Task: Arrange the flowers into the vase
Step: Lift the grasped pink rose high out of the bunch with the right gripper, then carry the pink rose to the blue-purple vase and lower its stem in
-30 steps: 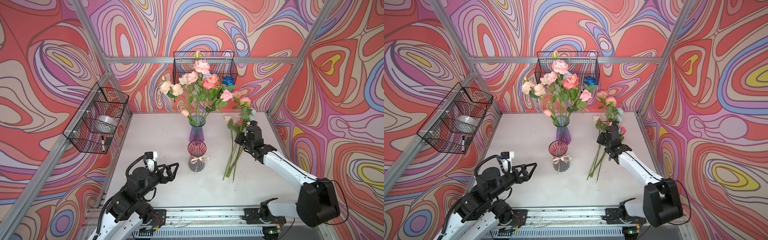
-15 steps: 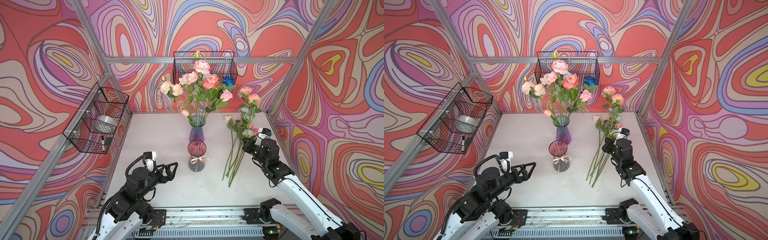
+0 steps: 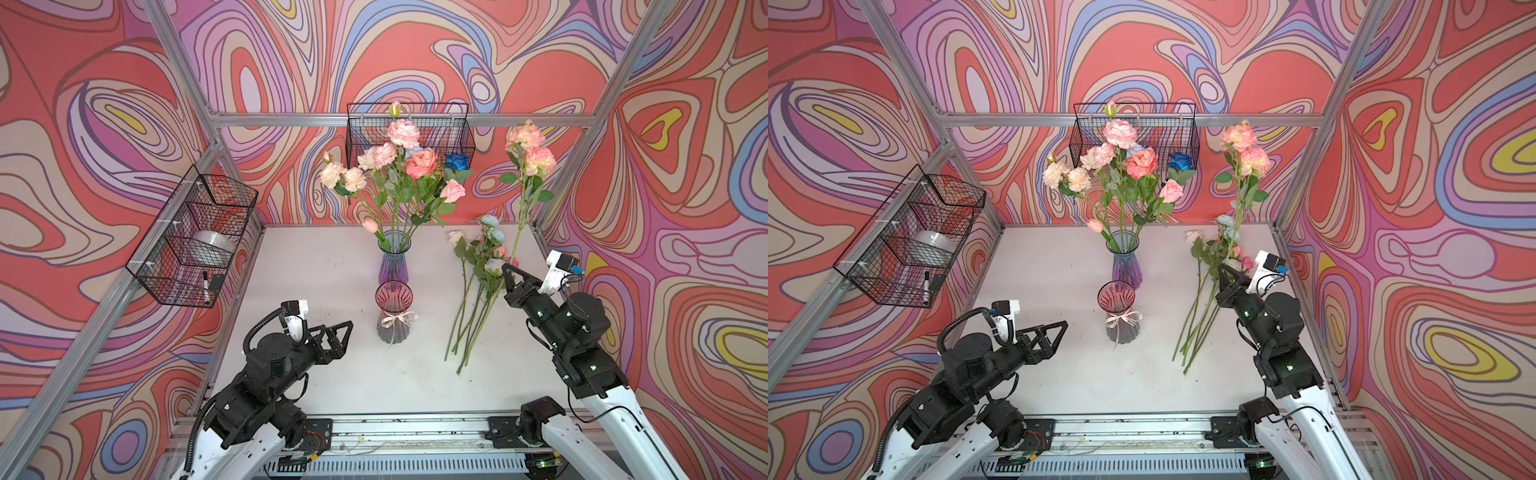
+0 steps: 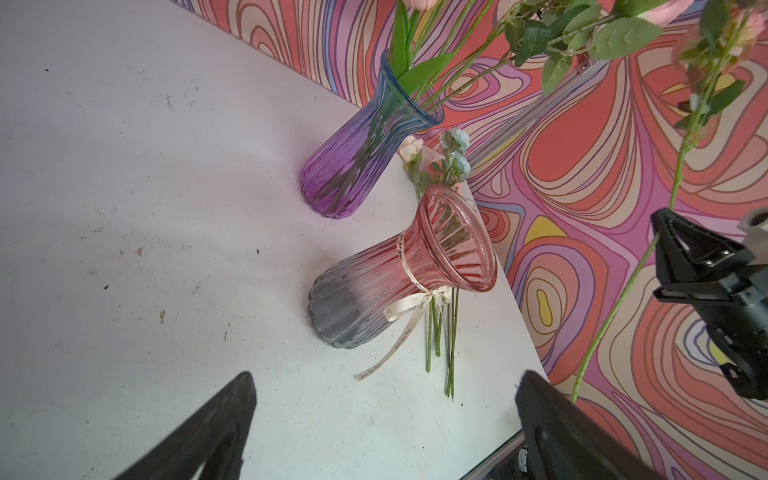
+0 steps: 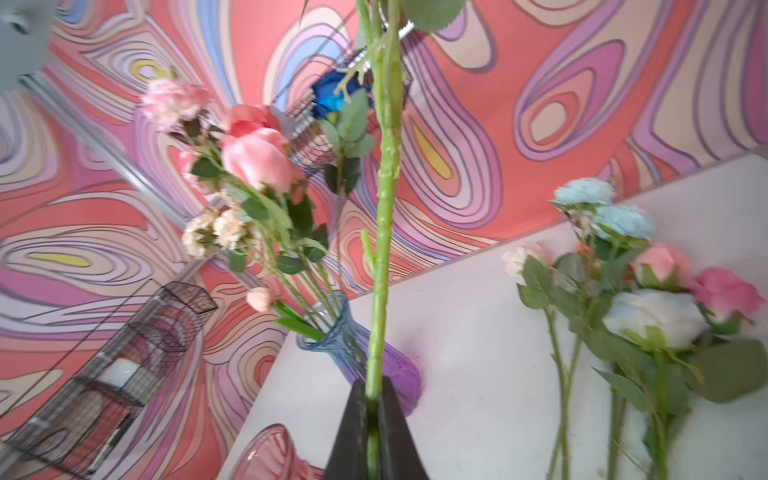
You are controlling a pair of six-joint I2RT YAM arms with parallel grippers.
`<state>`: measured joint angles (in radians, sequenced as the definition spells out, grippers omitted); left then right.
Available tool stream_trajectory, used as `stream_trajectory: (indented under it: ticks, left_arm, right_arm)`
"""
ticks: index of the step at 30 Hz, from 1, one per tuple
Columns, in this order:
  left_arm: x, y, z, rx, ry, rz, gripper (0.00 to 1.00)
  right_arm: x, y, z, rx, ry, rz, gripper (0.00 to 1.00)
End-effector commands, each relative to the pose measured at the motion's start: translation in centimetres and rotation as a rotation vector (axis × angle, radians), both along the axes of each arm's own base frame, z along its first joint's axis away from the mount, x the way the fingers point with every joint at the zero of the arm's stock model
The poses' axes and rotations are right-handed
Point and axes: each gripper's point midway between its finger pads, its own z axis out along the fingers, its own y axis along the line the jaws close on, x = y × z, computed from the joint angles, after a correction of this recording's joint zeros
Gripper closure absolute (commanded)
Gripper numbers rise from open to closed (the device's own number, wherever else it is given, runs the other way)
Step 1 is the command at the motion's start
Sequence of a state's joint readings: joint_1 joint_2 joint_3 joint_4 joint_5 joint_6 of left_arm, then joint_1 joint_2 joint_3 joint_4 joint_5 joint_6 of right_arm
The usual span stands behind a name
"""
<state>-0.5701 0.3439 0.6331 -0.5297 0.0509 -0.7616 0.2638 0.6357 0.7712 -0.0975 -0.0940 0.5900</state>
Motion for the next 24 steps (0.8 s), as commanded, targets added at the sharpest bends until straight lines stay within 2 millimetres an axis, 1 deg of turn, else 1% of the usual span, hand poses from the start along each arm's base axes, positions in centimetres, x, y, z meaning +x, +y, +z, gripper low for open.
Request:
stream_trajectory:
  ticks: [1,4,7,8,10,11,13,15,16,17,19,22,23,24]
  left_arm:
    - [-0.2,0.3,1.0,0.02,-0.024,0.0,0.0]
    - [-0.2,0.4,1.3,0.021,-0.033,0.003,0.0]
    - [-0.1,0.4,1.5,0.021,-0.037,0.004,0.0]
    - [-0.1,0.4,1.4,0.022,-0.037,0.004,0.0]
    - [-0.1,0.4,1.5,0.02,-0.036,0.006,0.0]
    - [-0.1,0.3,1.4,0.021,-0.034,0.004,0.0]
    - [0.0,0.3,1.4,0.023,-0.032,0.006,0.0]
    - [-0.1,0.4,1.4,0.024,-0.033,0.006,0.0]
    - [-0.1,0.4,1.4,0.025,-0.033,0.007,0.0]
    - [-0.1,0.4,1.4,0.025,-0.033,0.007,0.0]
    - [-0.2,0.4,1.6,0.022,-0.037,0.006,0.0]
    - [-0.3,0.5,1.6,0.022,-0.037,0.004,0.0]
    - [-0.3,0.5,1.5,0.024,-0.034,0.002,0.0]
    - [-0.4,0.5,1.5,0.024,-0.035,0.003,0.0]
  right_arm:
    - [-1.7,2.1,6.5,-0.022,-0.194,0.14,1.0]
    - [-1.8,3.4,9.9,-0.011,-0.268,0.212,1.0]
    - [-1.4,5.2,12.5,0.009,-0.32,0.279,1.0]
    - [-1.3,6.1,13.1,0.008,-0.335,0.298,1.0]
    - [-1.5,8.9,14.4,-0.027,-0.376,0.337,1.0]
    - [-1.8,10.5,14.8,-0.047,-0.39,0.356,1.0]
    - [-2.4,14.8,15.3,-0.127,-0.433,0.394,1.0]
    - [-2.8,18.4,15.6,-0.187,-0.474,0.404,1.0]
    - [-2.7,19.9,15.6,-0.211,-0.496,0.399,1.0]
    - [-2.7,20.8,15.8,-0.216,-0.517,0.387,1.0]
    - [-1.8,22.5,15.9,-0.239,-0.565,0.355,1.0]
    - [-0.5,24.3,16.2,-0.262,-0.612,0.308,1.0]
    - [-0.1,24.6,16.5,-0.263,-0.622,0.294,1.0]
    - [0.6,25.2,16.3,-0.273,-0.626,0.28,1.0]
